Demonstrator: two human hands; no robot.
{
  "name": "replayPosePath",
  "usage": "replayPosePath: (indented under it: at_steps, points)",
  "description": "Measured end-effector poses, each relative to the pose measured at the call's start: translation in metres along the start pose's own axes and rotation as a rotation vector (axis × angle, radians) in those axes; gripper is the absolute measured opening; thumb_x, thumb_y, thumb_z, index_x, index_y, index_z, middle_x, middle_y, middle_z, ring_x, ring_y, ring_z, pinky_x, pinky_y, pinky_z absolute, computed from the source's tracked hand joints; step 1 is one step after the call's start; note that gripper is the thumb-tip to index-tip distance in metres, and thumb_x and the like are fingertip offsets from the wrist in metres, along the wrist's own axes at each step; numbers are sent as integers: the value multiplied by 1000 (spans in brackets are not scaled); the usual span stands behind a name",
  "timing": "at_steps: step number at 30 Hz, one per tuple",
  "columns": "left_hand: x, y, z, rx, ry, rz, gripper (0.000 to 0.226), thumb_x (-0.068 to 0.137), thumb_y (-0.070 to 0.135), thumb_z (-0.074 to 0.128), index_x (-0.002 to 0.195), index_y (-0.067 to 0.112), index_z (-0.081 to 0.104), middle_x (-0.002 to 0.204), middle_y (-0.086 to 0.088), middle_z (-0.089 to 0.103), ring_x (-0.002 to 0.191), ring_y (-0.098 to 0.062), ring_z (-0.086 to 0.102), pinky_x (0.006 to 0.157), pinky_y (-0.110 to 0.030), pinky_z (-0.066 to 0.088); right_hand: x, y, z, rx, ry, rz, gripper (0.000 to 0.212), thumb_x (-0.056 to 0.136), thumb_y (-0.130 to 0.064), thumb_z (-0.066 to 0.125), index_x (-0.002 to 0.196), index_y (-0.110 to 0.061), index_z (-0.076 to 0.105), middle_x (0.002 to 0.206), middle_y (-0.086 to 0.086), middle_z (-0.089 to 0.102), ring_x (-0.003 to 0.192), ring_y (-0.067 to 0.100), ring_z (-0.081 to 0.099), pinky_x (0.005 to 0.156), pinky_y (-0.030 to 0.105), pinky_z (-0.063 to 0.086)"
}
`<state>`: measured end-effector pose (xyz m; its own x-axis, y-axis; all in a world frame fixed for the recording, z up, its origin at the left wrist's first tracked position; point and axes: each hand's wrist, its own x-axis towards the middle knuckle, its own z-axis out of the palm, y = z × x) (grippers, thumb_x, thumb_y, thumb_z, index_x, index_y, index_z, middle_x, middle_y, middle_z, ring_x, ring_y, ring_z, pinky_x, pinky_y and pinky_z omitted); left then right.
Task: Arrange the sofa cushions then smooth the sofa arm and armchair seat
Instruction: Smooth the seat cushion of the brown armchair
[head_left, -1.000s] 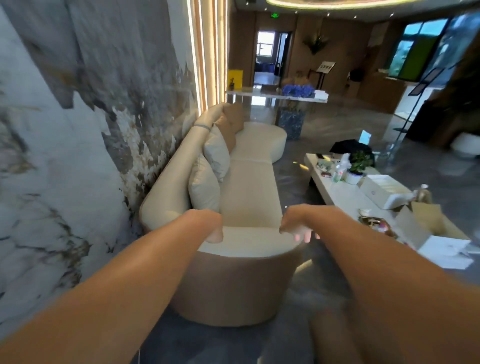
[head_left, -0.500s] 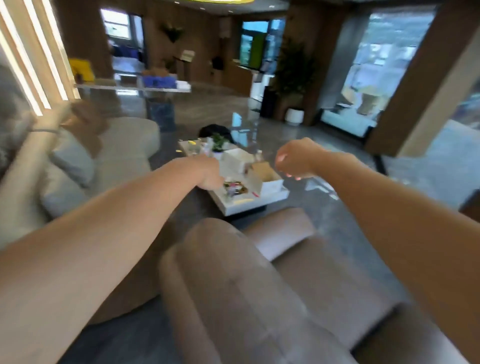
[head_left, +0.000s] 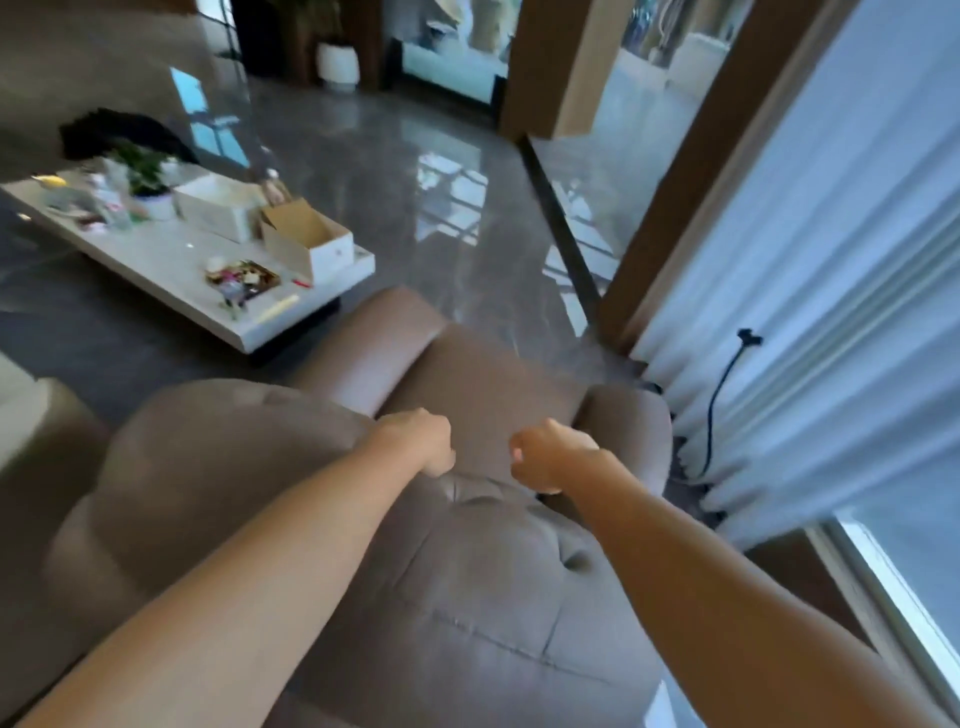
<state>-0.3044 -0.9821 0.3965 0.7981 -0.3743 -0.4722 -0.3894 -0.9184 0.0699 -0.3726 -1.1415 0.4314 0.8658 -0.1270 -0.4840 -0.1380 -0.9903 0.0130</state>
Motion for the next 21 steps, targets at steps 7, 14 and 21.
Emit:
replayPosePath:
  at_steps: [7, 14, 21]
  points:
    - [3, 2, 95, 77, 58, 55, 48, 88, 56, 27, 120, 36, 57, 137, -5, 48, 127, -30, 35, 100, -51, 25, -26, -7, 140, 554, -144, 354, 66, 81, -73, 13, 140, -49, 28, 155, -3, 29, 137, 35, 33, 108, 64, 17]
    - [1, -5, 113, 111, 46, 55, 48, 81, 64, 22, 106, 41, 55, 131, -5, 47, 120, -35, 37, 98, -56, 22, -31, -15, 169, 581, 16, 365, 70, 73, -82, 11, 133, -53, 31, 147, -7, 40, 128, 34, 42, 105, 64, 17]
    - [16, 5, 106, 105, 69, 64, 46, 83, 62, 21, 104, 40, 57, 125, -5, 49, 116, -33, 39, 92, -53, 26, -17, 1, 163, 598, 51, 371, 70, 74, -82, 11, 134, -52, 33, 147, -3, 42, 126, 36, 43, 104, 60, 21]
